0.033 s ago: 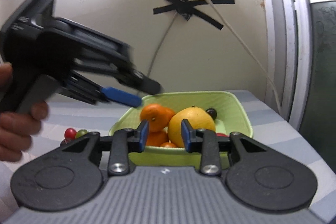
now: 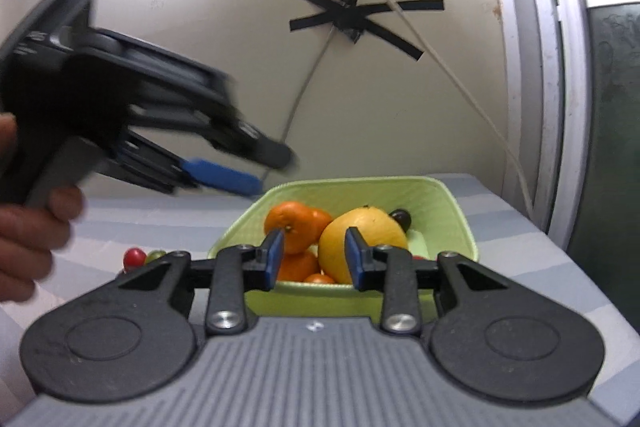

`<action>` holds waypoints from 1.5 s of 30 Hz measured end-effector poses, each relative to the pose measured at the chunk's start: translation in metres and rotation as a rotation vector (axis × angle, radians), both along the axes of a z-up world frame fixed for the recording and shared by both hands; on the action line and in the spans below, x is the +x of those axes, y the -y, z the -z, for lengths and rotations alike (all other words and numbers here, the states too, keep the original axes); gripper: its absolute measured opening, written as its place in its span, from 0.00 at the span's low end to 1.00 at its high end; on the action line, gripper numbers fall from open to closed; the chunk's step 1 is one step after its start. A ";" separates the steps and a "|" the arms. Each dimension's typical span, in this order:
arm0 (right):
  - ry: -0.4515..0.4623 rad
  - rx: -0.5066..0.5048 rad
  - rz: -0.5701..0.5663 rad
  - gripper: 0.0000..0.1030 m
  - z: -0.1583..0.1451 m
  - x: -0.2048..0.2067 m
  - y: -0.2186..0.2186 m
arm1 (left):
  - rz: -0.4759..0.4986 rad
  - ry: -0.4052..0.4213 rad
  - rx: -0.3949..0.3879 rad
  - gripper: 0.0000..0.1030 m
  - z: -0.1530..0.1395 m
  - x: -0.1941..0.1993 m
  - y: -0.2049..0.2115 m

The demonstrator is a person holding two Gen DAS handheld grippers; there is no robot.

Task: Organize fruits
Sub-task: 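Lower both fruits into the green basket and open both grippers, then grasp a dark plum with the left gripper while the right gripper grasps a green tomato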

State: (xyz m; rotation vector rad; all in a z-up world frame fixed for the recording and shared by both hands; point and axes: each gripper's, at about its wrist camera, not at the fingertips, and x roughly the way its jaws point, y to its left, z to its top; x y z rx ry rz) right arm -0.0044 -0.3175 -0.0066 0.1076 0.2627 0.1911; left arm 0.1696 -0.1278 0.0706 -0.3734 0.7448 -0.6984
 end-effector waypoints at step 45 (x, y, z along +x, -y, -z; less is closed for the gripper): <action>-0.304 -0.045 -0.286 0.26 0.021 0.057 -0.117 | -0.251 -0.235 -0.135 0.27 0.088 -0.067 -0.148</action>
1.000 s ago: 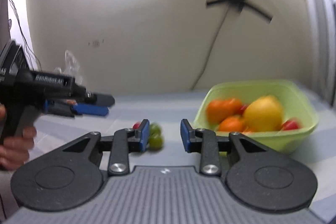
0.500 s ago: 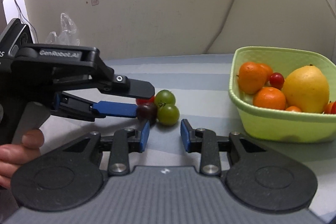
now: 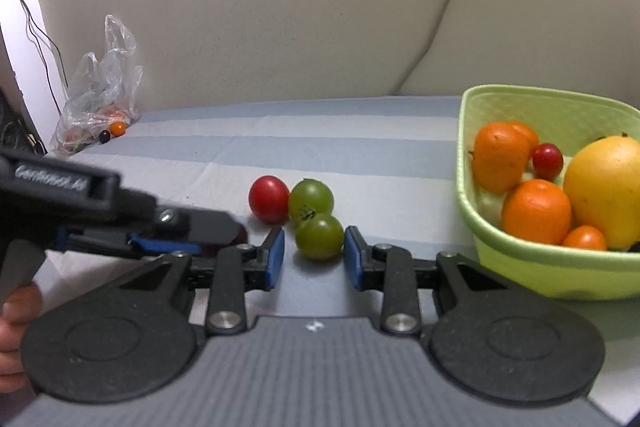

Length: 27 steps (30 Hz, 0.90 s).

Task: Organize fruits
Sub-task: 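Grasp a dark plum with the left gripper while the right gripper grasps a green tomato, then carry both fruits over the green basket and open both grippers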

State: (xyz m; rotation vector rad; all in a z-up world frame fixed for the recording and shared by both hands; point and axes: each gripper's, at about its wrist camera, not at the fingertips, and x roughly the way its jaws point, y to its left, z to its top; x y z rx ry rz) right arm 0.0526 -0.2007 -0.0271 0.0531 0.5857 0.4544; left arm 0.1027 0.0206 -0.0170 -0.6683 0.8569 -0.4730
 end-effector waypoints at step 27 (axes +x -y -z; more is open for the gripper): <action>0.236 0.105 0.307 0.21 -0.058 -0.033 0.166 | 0.257 0.155 0.116 0.27 -0.069 0.085 0.175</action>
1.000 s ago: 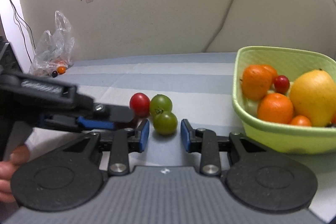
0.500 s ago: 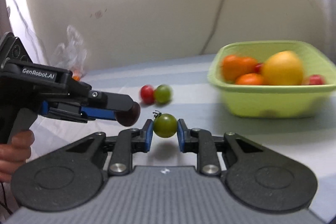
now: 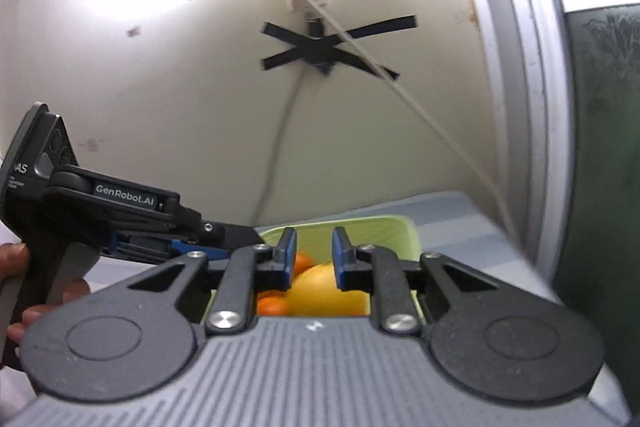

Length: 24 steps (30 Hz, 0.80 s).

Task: Organize fruits
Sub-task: 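Carry both fruits over the green basket and open both grippers, then move both grippers back to the last red and green tomatoes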

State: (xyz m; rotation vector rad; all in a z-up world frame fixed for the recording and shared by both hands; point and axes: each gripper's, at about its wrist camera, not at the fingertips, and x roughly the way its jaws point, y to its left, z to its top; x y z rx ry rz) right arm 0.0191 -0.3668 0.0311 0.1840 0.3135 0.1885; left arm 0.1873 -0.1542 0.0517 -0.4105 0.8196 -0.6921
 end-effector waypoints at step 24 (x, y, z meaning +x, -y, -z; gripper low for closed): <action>0.046 0.048 0.073 0.36 0.011 -0.015 0.020 | -0.057 0.038 -0.056 0.50 -0.021 -0.019 -0.035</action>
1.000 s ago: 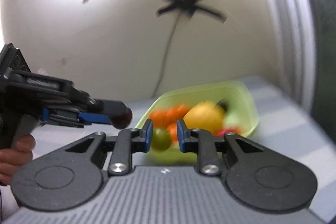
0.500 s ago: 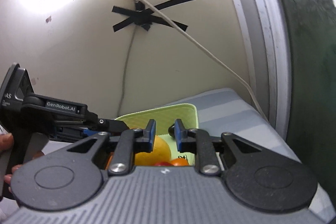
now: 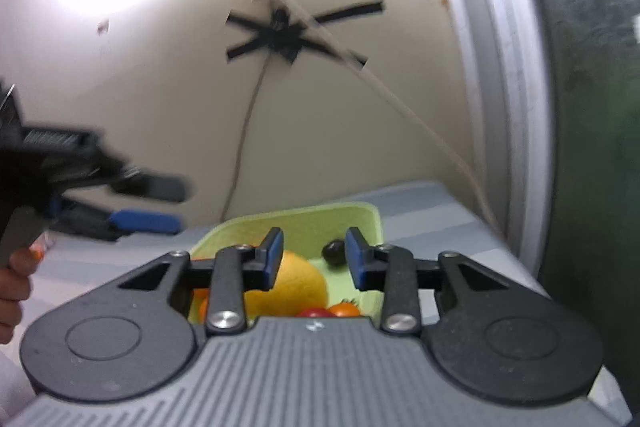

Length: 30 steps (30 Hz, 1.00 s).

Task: Organize fruits
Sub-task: 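Move both grippers back to the last red and green tomatoes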

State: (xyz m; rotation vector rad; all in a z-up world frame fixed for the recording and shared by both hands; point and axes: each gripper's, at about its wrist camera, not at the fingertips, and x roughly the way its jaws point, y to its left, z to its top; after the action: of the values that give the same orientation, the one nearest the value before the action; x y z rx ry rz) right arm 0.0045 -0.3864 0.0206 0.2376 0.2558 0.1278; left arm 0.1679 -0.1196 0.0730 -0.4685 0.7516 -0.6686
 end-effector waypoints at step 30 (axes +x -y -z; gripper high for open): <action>-0.188 -0.351 -0.424 0.36 0.031 0.046 -0.197 | -0.207 -0.133 -0.060 0.50 0.078 -0.042 -0.125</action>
State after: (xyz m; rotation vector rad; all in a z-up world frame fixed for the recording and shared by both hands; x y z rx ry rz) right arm 0.0504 -0.1896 -0.0107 -0.1590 0.5084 0.4764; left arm 0.1262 0.0051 -0.0052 -0.6415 0.7976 -0.4702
